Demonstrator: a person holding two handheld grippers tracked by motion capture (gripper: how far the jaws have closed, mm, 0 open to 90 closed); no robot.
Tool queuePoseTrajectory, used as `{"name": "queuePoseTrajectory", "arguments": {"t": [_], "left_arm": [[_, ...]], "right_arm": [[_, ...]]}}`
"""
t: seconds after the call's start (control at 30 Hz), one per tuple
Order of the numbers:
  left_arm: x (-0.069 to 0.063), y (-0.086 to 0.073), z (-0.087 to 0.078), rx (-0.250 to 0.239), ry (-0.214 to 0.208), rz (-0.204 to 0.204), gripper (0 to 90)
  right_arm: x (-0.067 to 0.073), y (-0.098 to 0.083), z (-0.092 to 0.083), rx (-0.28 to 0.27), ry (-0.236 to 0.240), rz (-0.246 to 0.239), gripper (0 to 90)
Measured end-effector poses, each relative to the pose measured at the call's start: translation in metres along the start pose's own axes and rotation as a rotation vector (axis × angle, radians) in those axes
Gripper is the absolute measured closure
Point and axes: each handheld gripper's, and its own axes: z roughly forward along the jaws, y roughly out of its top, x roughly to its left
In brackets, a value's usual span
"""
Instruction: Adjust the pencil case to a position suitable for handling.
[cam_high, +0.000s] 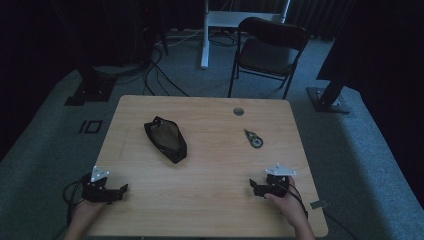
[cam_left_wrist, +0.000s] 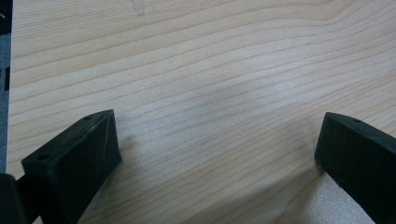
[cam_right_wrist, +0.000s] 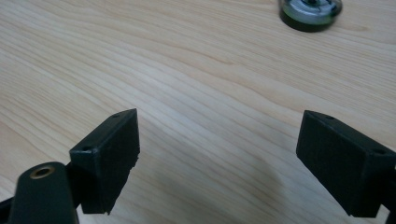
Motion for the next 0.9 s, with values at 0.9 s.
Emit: {"name": "queuePoseTrajectory", "arguments": {"t": [0.9], "left_arm": [[0.000, 0.000, 0.000, 0.000, -0.002, 0.002, 0.0]], "right_arm": [[0.041, 0.032, 0.028, -0.041, 0.098, -0.046, 13.3]]}}
